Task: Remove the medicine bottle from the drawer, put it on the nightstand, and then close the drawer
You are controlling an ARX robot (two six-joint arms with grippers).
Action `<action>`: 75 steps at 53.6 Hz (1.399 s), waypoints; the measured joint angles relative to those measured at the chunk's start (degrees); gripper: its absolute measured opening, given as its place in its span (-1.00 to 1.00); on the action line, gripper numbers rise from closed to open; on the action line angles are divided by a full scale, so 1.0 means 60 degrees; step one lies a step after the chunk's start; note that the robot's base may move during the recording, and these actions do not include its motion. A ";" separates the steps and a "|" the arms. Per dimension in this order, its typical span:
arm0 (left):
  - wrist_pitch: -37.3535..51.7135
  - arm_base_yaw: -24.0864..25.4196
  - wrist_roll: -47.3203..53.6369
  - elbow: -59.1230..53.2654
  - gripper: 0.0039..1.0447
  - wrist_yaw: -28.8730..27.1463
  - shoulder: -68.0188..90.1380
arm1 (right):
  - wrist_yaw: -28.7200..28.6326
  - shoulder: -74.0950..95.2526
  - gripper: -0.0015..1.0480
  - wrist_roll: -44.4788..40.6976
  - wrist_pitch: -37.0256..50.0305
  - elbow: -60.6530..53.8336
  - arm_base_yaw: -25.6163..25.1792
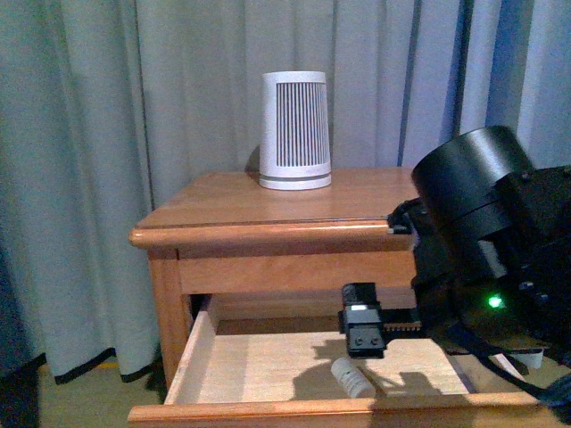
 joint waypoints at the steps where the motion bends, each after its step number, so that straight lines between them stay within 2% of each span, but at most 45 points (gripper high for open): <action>1: 0.0000 0.0000 0.0000 0.0000 0.87 -0.0004 0.0000 | 0.0000 0.0069 0.87 0.0000 0.0000 0.0055 0.0007; 27: 0.0000 0.0000 0.0000 0.0000 0.87 -0.0004 0.0000 | -0.0080 0.2302 0.87 -0.0040 -0.0758 0.2280 0.0098; 56: 0.0000 0.0000 0.0000 0.0000 0.87 0.0000 0.0000 | -0.0277 0.3406 0.86 0.0219 -0.1432 0.3238 0.0153; 75: 0.0000 0.0000 0.0000 0.0000 0.87 -0.0004 0.0000 | -0.0277 0.3563 -0.19 0.0233 -0.1129 0.3228 0.0124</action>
